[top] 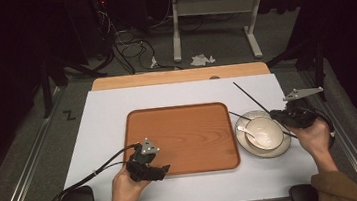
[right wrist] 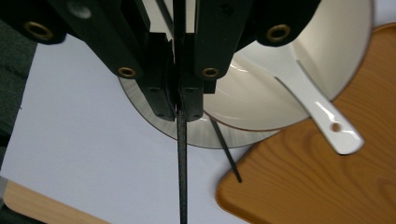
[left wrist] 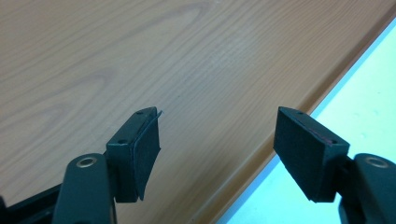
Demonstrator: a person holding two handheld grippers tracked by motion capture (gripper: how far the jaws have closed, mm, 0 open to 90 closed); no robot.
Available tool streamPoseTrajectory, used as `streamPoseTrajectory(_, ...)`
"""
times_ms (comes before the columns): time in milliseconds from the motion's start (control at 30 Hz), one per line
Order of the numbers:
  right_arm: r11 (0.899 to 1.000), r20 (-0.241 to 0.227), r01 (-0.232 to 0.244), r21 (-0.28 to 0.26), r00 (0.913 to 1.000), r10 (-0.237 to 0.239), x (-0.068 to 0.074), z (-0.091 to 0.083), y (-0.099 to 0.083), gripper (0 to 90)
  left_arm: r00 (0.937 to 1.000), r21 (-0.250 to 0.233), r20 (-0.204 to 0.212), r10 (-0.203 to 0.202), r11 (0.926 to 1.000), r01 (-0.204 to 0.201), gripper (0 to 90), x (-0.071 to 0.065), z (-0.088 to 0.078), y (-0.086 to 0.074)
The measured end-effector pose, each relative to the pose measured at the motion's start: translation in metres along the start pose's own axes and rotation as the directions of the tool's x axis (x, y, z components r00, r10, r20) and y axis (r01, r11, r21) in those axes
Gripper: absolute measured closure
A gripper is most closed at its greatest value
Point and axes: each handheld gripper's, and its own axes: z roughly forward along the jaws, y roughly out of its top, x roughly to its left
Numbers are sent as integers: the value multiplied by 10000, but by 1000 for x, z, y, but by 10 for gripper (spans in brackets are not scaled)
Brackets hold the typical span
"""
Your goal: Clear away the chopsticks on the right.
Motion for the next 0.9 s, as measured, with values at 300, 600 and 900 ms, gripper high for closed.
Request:
streamPoseTrajectory(300,9961,-493,835,-269,9952,-848,40,-12,11,864,10000,18,-7,-25,10000,25,313,0,1,0)
streamPoseTrajectory(600,9900,-1060,1393,-227,9843,-1409,75,-14,16,863,10000,-42,-10,3,10000,-3,313,0,-1,0)
streamPoseTrajectory(900,9803,-1669,1963,237,9675,-1897,110,7,16,862,10000,-13,-16,2,10000,-2,313,0,-1,0)
